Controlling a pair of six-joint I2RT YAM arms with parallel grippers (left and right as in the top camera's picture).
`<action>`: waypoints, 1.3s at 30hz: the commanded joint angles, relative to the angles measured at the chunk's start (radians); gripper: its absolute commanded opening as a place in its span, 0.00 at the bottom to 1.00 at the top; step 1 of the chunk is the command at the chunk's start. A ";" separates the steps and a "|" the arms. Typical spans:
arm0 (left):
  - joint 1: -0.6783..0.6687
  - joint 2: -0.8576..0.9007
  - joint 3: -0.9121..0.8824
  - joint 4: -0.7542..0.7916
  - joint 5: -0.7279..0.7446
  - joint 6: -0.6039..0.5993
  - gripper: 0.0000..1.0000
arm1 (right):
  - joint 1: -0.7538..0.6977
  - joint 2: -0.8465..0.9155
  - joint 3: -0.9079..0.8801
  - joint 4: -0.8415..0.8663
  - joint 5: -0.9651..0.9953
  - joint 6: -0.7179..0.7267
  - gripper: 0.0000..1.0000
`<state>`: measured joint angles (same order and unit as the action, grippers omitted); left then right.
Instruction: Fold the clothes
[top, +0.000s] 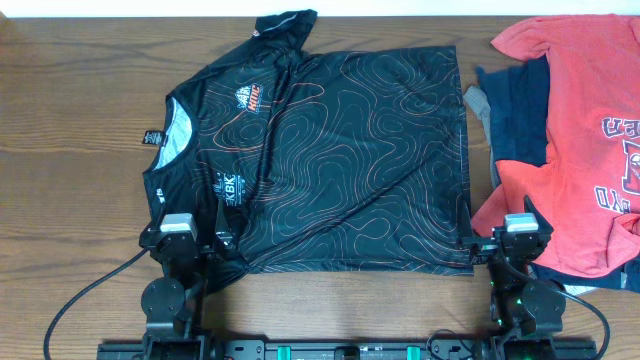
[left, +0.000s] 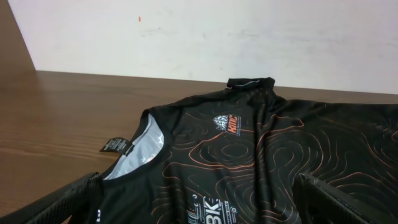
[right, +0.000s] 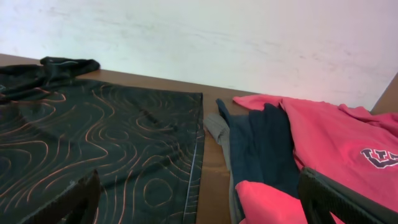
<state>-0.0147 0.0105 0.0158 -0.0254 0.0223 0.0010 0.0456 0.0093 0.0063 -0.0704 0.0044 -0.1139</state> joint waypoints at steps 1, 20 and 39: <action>0.004 0.002 -0.011 -0.048 -0.034 0.013 0.98 | 0.007 0.002 -0.001 -0.004 0.006 -0.007 0.99; 0.004 0.002 -0.011 -0.048 -0.034 0.013 0.98 | 0.007 0.002 -0.001 -0.004 0.006 -0.006 0.99; 0.004 0.002 -0.011 -0.046 -0.034 -0.082 0.98 | 0.007 0.031 -0.001 -0.005 -0.008 0.136 0.99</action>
<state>-0.0147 0.0105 0.0158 -0.0246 0.0223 -0.0242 0.0456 0.0208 0.0063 -0.0700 -0.0006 -0.0177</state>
